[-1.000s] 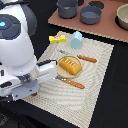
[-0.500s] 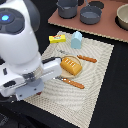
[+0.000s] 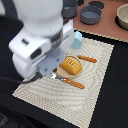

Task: Interact with the objects in diverse but meaningful ways.

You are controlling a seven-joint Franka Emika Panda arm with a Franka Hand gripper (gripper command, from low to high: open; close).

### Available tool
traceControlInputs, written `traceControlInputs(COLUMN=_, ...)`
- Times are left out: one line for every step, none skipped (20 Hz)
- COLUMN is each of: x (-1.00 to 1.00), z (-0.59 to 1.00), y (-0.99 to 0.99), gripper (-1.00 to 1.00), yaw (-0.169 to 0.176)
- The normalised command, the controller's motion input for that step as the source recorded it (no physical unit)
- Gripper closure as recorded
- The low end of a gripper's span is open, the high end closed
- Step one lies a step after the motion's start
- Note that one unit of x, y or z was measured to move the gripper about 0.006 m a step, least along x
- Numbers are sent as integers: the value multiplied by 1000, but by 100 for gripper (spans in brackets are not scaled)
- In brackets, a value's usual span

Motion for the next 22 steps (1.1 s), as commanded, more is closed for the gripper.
traceControlInputs(x=-209, z=923, y=911, gripper=100, yaw=69)
traceControlInputs(x=-431, z=723, y=849, gripper=100, yaw=73)
traceControlInputs(x=-443, z=691, y=857, gripper=100, yaw=70)
traceControlInputs(x=-460, z=683, y=851, gripper=100, yaw=68)
traceControlInputs(x=-480, z=657, y=854, gripper=100, yaw=64)
traceControlInputs(x=-483, z=634, y=857, gripper=100, yaw=62)
traceControlInputs(x=-514, z=620, y=843, gripper=100, yaw=63)
traceControlInputs(x=-531, z=617, y=843, gripper=100, yaw=62)
traceControlInputs(x=-534, z=626, y=863, gripper=100, yaw=54)
traceControlInputs(x=-546, z=620, y=886, gripper=100, yaw=42)
traceControlInputs(x=-531, z=629, y=900, gripper=100, yaw=38)
traceControlInputs(x=-517, z=611, y=920, gripper=100, yaw=31)
traceControlInputs(x=-483, z=571, y=943, gripper=100, yaw=27)
traceControlInputs(x=-457, z=534, y=951, gripper=100, yaw=25)
traceControlInputs(x=-429, z=471, y=957, gripper=100, yaw=24)
traceControlInputs(x=-429, z=406, y=951, gripper=100, yaw=27)
traceControlInputs(x=-434, z=400, y=943, gripper=100, yaw=30)
traceControlInputs(x=-434, z=391, y=940, gripper=100, yaw=32)
traceControlInputs(x=-417, z=363, y=940, gripper=100, yaw=32)
traceControlInputs(x=-414, z=320, y=934, gripper=100, yaw=33)
traceControlInputs(x=-389, z=294, y=937, gripper=100, yaw=34)
traceControlInputs(x=-326, z=240, y=940, gripper=100, yaw=35)
